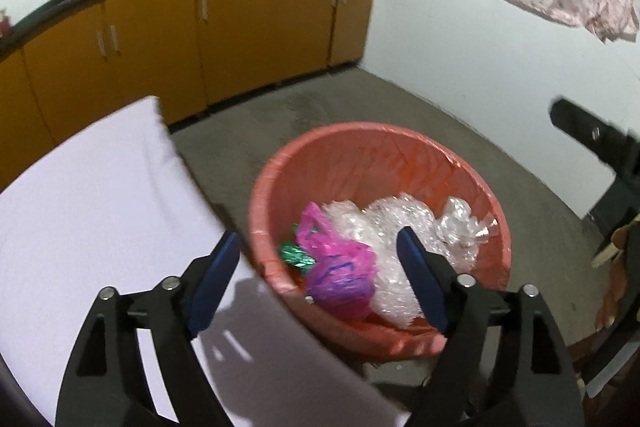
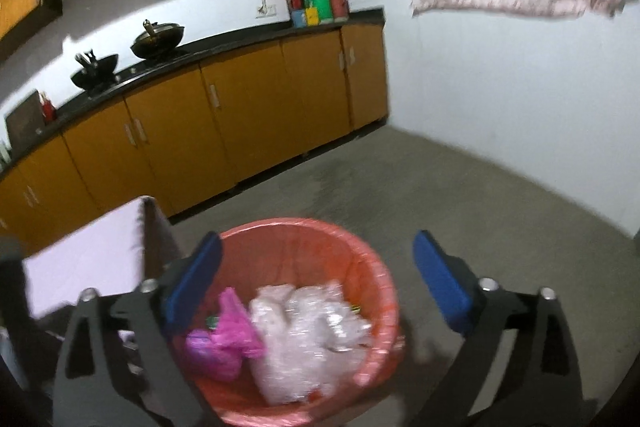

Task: Collect trash

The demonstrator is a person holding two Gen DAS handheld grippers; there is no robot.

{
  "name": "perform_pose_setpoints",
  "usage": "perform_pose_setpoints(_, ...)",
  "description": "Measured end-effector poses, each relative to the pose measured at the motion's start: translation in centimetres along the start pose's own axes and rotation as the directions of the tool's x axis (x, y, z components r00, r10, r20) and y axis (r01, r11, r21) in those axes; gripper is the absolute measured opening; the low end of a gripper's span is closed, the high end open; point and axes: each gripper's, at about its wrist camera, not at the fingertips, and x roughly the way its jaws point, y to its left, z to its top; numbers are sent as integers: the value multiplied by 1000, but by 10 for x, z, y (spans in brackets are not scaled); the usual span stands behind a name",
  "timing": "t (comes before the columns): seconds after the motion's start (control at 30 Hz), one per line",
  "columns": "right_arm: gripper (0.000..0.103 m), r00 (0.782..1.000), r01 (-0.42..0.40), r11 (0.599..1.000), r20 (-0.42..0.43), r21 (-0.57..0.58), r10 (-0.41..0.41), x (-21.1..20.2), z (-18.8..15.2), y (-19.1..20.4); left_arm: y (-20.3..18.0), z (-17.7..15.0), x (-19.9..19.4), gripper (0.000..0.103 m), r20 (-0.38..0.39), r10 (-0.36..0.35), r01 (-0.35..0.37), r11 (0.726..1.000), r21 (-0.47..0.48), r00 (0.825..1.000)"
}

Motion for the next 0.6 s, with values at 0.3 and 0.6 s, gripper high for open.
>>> perform_pose_setpoints(0.3,99,997,55,997,59,-48,-52,-55,-10,10,27,-14,-85,101,192,140,-142,990,-7,971)
perform_pose_setpoints(0.6,99,993,-12,999,121,-32,16,-120,-21,26,36,-45,-157,101,311,245,-235,969,-69,918)
